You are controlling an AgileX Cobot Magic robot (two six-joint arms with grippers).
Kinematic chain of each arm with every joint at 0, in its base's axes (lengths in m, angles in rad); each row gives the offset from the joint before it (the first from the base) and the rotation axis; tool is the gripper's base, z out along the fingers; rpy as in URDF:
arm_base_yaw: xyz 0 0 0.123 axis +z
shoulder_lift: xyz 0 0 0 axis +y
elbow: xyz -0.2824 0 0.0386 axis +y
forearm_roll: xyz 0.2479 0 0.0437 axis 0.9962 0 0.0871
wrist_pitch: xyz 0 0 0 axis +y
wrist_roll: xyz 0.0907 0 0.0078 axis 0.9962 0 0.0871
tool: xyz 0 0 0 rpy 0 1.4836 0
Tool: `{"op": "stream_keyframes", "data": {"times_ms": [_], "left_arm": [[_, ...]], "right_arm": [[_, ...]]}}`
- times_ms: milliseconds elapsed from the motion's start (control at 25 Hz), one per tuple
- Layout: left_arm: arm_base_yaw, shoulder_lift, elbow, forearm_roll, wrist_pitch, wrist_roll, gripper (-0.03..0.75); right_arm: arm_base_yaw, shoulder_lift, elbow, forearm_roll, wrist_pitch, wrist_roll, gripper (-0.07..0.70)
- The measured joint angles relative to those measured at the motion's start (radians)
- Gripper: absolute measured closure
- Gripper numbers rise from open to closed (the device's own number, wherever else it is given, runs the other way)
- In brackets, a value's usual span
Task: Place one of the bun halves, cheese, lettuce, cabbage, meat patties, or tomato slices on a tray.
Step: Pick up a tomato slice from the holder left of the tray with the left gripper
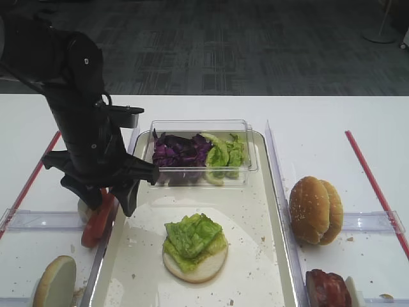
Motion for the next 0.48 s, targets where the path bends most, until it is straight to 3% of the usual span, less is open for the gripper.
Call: {"op": "stream_keyframes", "data": {"times_ms": [480], "left_arm": [[0.000, 0.007, -0.112, 0.002, 0.091, -0.009, 0.318]], "right_arm": [[0.000, 0.000, 0.000, 0.000, 0.000, 0.000, -0.046]]}}
